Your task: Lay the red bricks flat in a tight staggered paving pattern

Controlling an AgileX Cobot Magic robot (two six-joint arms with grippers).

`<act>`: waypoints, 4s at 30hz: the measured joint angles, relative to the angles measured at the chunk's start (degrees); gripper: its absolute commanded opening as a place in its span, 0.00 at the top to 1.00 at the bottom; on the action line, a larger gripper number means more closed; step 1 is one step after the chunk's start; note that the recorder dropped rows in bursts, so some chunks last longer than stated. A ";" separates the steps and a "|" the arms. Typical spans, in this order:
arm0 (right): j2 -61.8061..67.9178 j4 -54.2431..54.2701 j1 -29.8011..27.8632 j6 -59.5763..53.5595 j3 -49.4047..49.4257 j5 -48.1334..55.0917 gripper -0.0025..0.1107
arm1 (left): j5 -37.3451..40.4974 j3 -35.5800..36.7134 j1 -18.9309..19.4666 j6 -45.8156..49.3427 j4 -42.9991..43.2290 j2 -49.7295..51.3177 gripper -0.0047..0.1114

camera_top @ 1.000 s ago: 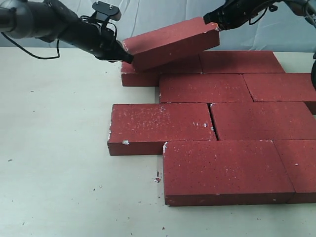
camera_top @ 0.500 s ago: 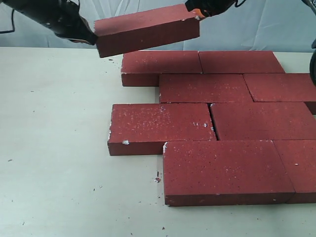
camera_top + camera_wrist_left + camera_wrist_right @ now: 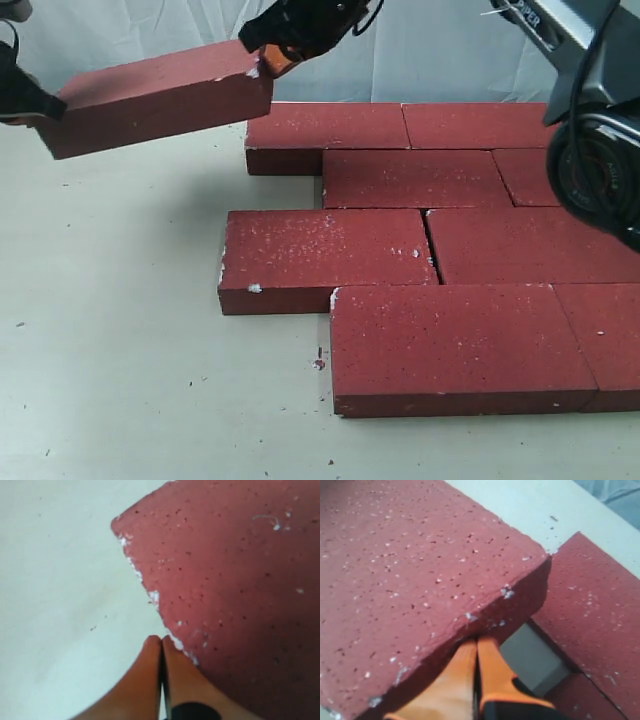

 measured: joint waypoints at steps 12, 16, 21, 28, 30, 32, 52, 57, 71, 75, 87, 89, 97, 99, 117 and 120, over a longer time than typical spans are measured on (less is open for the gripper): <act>7.15 -5.98 8.12 2.94 0.00 -1.15 0.99 | -10.52 7.55 3.28 -4.40 4.81 0.00 0.96; 11.32 -6.49 9.14 3.02 0.23 -4.91 0.99 | -11.81 7.55 3.28 -7.51 6.84 -0.09 0.96; 13.39 -8.49 10.04 3.02 0.32 -9.32 0.99 | -12.16 7.55 3.28 -15.47 12.83 0.41 0.96; 13.52 -12.58 10.49 3.06 0.32 -11.70 0.99 | -11.76 7.55 3.07 -20.09 16.17 3.64 0.96; 13.52 -13.75 10.59 3.06 0.32 -11.70 0.99 | -11.63 7.55 3.07 -20.65 16.17 4.06 0.96; 13.52 -14.46 10.74 3.06 0.32 -11.70 0.99 | -11.57 7.55 3.07 -21.73 16.52 4.06 0.96; 6.01 -23.71 10.80 5.79 -0.01 -2.51 0.99 | -23.56 12.76 4.46 -20.61 5.60 -4.24 0.96; 5.38 -21.89 10.33 2.52 -0.01 -0.61 0.99 | -35.39 21.28 1.34 -16.40 -1.00 -10.42 0.96; 6.21 -13.39 7.89 -5.97 -0.01 -1.56 0.99 | -42.79 25.60 11.03 -13.04 5.89 -5.08 0.96; 8.33 -16.73 7.69 -6.16 -0.01 -2.35 0.99 | -32.66 19.11 11.20 -12.52 5.60 0.97 0.96; 10.47 -13.19 7.69 -5.80 -0.01 -4.91 0.99 | -26.21 11.16 11.30 -0.60 -12.23 10.02 0.96; 11.54 -13.08 7.69 -5.80 -0.01 -5.45 0.99 | -25.33 11.03 11.30 5.18 -18.75 10.96 0.96; 13.02 -11.13 7.69 -5.80 -0.01 -6.04 0.99 | -18.82 10.68 11.30 23.91 -37.56 11.96 0.96; 13.02 -10.39 7.69 -5.80 -0.01 -6.33 0.99 | -17.33 10.43 11.30 25.84 -39.62 12.81 0.96; 13.02 -13.13 7.69 -2.36 -0.01 -2.18 0.99 | -10.13 9.91 11.30 33.42 -46.79 14.66 0.96; 13.02 -11.27 7.80 -3.16 -0.01 -0.49 0.99 | -13.09 9.91 11.54 33.42 -46.87 14.69 0.96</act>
